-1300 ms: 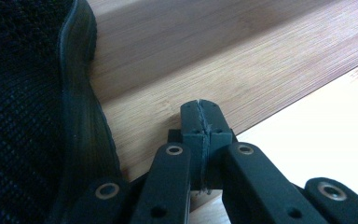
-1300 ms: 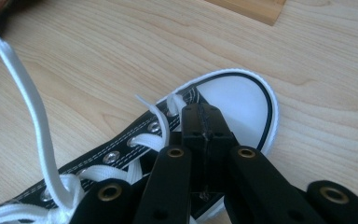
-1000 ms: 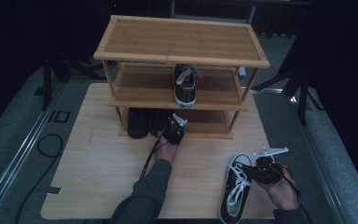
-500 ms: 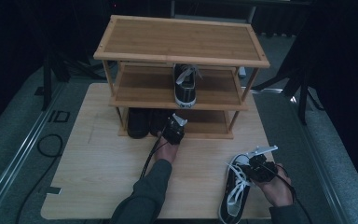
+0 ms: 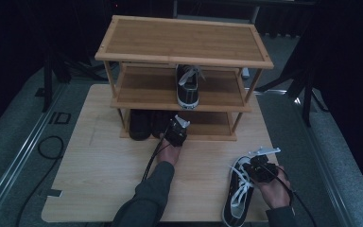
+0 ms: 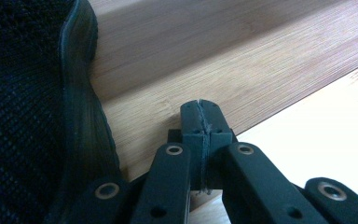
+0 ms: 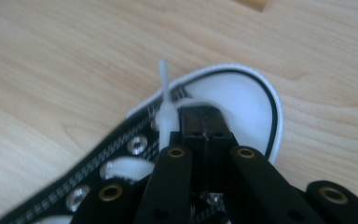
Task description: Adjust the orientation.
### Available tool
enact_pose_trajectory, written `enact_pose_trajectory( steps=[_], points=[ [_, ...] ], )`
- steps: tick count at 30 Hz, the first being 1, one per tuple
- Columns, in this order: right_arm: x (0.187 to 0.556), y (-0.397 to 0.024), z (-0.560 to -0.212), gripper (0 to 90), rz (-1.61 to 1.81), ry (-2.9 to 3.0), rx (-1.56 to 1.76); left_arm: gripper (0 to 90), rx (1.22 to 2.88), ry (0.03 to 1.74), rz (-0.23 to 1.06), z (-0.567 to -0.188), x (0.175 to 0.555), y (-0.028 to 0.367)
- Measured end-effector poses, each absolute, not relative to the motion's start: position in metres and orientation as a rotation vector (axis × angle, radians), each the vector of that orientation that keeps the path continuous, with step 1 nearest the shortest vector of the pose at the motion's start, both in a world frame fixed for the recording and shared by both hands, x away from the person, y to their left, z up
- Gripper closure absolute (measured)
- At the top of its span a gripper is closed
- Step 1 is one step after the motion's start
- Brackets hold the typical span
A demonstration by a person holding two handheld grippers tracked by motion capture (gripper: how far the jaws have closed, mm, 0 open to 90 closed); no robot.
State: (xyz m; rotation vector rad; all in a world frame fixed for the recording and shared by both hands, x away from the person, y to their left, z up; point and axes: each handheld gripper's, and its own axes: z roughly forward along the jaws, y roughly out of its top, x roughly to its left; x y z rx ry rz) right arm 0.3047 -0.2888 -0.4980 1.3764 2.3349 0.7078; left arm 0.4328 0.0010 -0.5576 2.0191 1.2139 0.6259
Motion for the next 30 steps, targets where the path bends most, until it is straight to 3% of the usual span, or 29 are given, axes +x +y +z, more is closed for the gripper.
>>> enact_pose_trajectory(
  steps=[18,30],
  points=[
    [0.322,-0.284,-0.502,90.0,0.912,2.258,1.418,89.7,2.015,1.214,0.625,-0.558,0.433,0.001],
    [0.352,-0.265,-0.477,90.0,0.924,2.289,1.353,89.7,2.011,1.215,0.619,-0.558,0.433,0.002]
  ],
)
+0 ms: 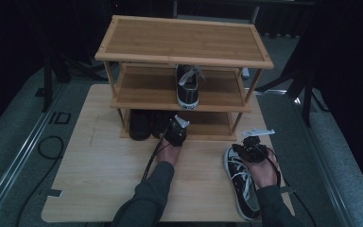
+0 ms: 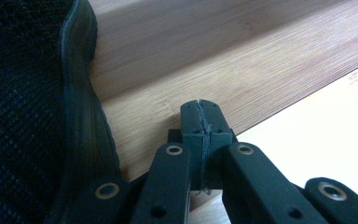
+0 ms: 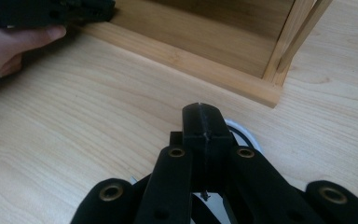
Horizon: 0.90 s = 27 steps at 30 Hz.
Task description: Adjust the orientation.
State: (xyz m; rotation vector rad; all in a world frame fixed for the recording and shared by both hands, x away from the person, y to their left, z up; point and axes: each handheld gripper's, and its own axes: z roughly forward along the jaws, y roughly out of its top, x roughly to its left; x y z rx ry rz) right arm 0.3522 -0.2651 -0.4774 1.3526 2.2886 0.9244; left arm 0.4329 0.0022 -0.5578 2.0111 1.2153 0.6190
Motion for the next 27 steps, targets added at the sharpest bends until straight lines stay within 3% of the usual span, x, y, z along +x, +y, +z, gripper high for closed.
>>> enact_pose_trajectory(
  steps=[7,17,27],
  points=[
    [0.34,-0.272,-0.474,90.0,0.925,2.315,1.359,89.7,2.009,1.218,0.62,-0.558,0.433,0.002],
    [0.291,-0.295,-0.446,79.4,0.917,2.37,1.3,89.7,2.008,1.221,0.621,-0.558,0.432,0.002],
    [0.254,-0.315,-0.445,80.2,0.83,2.401,1.325,89.7,2.007,1.223,0.621,-0.558,0.432,0.001]
  ],
)
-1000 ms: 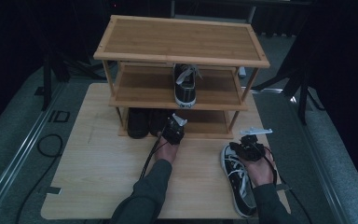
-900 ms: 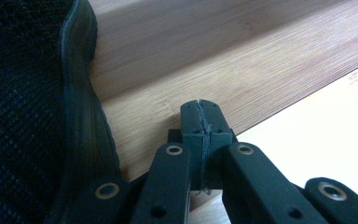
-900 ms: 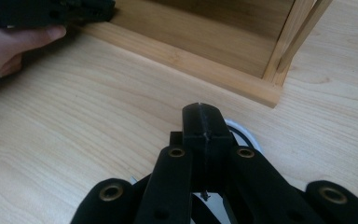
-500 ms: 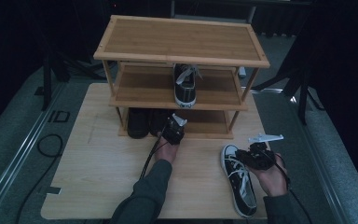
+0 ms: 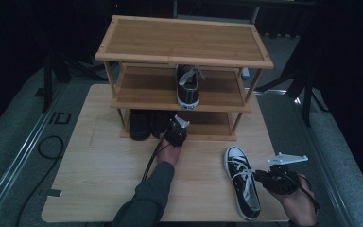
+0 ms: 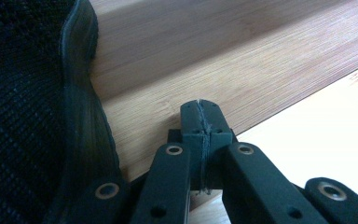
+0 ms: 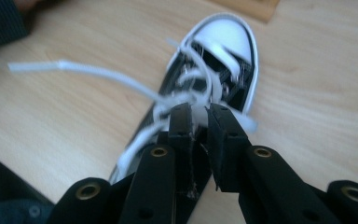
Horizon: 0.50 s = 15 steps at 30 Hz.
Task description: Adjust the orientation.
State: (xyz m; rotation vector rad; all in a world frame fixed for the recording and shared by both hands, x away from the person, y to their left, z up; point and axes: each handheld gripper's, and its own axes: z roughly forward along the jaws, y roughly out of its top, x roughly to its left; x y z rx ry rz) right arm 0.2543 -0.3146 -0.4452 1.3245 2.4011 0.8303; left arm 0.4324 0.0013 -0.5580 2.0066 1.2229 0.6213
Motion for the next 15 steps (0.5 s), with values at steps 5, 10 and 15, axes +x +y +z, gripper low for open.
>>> enact_pose_trajectory(
  steps=[5,10,15],
  points=[
    [0.25,-0.315,-0.454,79.4,0.797,2.447,1.338,89.7,2.006,1.223,0.621,-0.558,0.432,0.001],
    [0.25,-0.313,-0.462,79.4,0.791,2.457,1.363,89.7,2.003,1.223,0.618,-0.558,0.432,0.002],
    [0.249,-0.311,-0.466,77.2,0.774,2.472,1.364,89.7,2.003,1.222,0.617,-0.558,0.432,0.002]
  ],
)
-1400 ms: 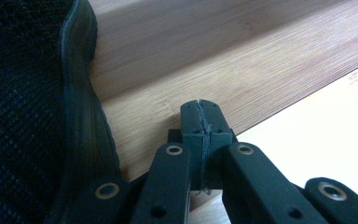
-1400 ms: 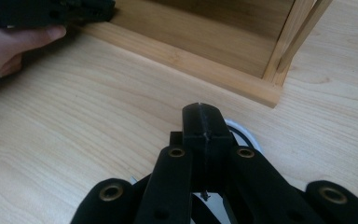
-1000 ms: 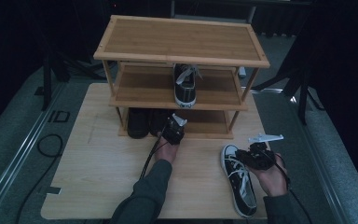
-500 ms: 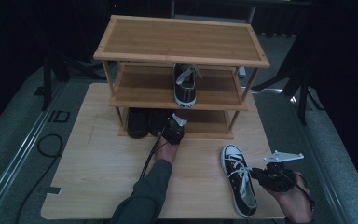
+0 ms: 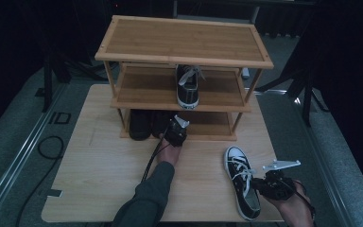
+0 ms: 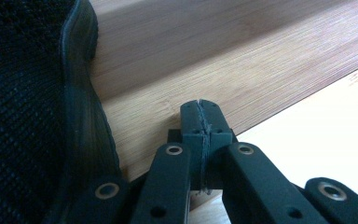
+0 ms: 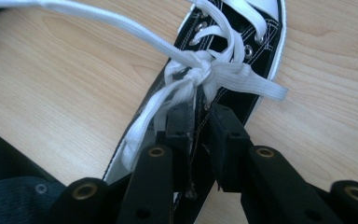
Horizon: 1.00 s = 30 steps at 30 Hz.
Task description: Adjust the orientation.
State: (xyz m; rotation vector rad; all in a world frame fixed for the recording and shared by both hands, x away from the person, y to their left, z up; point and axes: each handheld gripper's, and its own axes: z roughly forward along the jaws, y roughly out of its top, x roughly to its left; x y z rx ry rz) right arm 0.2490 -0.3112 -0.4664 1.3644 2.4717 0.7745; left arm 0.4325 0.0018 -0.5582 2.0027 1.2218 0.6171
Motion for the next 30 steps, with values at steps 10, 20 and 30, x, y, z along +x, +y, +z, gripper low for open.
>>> enact_pose_trajectory(
  steps=[10,20,30],
  points=[
    [0.257,-0.301,-0.488,76.3,0.669,2.455,1.393,89.7,2.001,1.221,0.616,-0.558,0.432,0.002],
    [0.268,-0.307,-0.49,85.2,0.795,2.407,1.434,89.7,1.998,1.222,0.62,-0.559,0.432,0.002],
    [0.28,-0.319,-0.484,85.6,0.923,2.393,1.401,89.7,1.999,1.22,0.62,-0.559,0.432,0.002]
  ],
)
